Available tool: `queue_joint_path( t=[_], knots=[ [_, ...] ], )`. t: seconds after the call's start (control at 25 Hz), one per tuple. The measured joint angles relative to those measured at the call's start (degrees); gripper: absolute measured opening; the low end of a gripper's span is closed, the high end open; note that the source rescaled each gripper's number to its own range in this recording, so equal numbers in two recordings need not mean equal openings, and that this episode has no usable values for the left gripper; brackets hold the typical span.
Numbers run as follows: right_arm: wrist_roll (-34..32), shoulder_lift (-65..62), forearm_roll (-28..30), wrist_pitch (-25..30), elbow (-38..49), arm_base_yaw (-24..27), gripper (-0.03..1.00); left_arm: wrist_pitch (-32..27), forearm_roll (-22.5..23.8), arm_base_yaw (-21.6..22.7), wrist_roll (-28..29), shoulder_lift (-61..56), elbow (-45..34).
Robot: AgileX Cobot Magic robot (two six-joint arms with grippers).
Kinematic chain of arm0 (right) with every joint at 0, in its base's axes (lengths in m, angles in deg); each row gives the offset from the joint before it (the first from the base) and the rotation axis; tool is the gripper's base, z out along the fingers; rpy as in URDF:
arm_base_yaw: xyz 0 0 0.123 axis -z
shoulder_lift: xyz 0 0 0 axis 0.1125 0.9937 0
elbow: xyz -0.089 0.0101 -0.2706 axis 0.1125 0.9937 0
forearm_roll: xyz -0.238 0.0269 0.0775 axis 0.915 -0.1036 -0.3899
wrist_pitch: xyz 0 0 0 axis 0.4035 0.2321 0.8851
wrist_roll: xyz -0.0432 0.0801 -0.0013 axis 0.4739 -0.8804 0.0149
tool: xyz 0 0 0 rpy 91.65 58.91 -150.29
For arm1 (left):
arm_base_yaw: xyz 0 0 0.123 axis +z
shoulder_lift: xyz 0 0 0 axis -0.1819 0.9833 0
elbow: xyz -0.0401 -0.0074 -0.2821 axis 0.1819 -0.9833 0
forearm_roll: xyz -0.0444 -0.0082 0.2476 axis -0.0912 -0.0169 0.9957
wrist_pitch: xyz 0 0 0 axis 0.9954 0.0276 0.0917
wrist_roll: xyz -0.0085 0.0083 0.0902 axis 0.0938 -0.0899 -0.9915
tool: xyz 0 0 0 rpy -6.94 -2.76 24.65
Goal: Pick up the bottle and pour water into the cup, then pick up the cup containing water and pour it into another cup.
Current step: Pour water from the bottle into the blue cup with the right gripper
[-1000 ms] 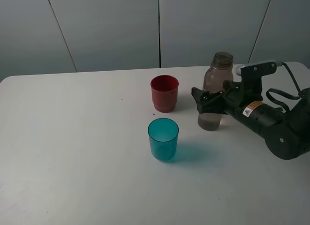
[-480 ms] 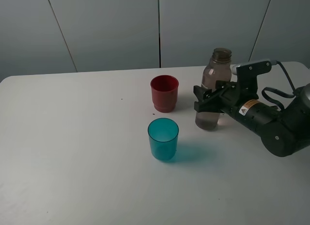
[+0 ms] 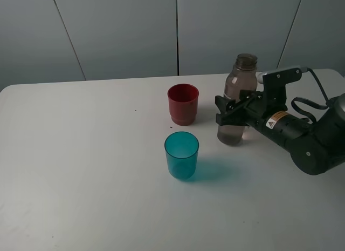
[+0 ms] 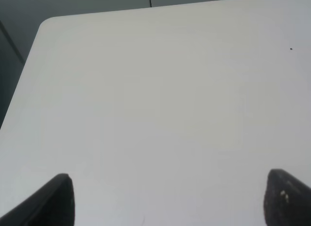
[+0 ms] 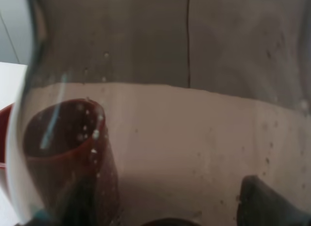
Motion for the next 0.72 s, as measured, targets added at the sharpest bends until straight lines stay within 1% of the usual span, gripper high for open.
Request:
queue_joint_path(
  t=[0.16, 0.28, 0.4, 0.52, 0.64, 0.72],
  knots=[
    [0.2, -0.1, 0.0, 0.1, 0.0, 0.0, 0.01, 0.0, 0.0, 0.0, 0.0, 0.0, 0.0],
    [2.6, -2.3, 0.0, 2.2, 0.4, 0.0, 0.01, 0.0, 0.0, 0.0, 0.0, 0.0, 0.0],
    [5.2, -7.7, 0.0, 5.0, 0.8, 0.0, 0.01, 0.0, 0.0, 0.0, 0.0, 0.0, 0.0],
    [10.2, -14.1, 0.1, 12.6, 0.9, 0.0, 0.01, 0.0, 0.0, 0.0, 0.0, 0.0, 0.0],
    [17.4, -20.9, 1.4, 24.9, 0.9, 0.0, 0.01, 0.0, 0.0, 0.0, 0.0, 0.0, 0.0],
    [21.5, -25.3, 1.9, 32.1, 1.0, 0.0, 0.01, 0.0, 0.0, 0.0, 0.0, 0.0, 0.0]
  ],
)
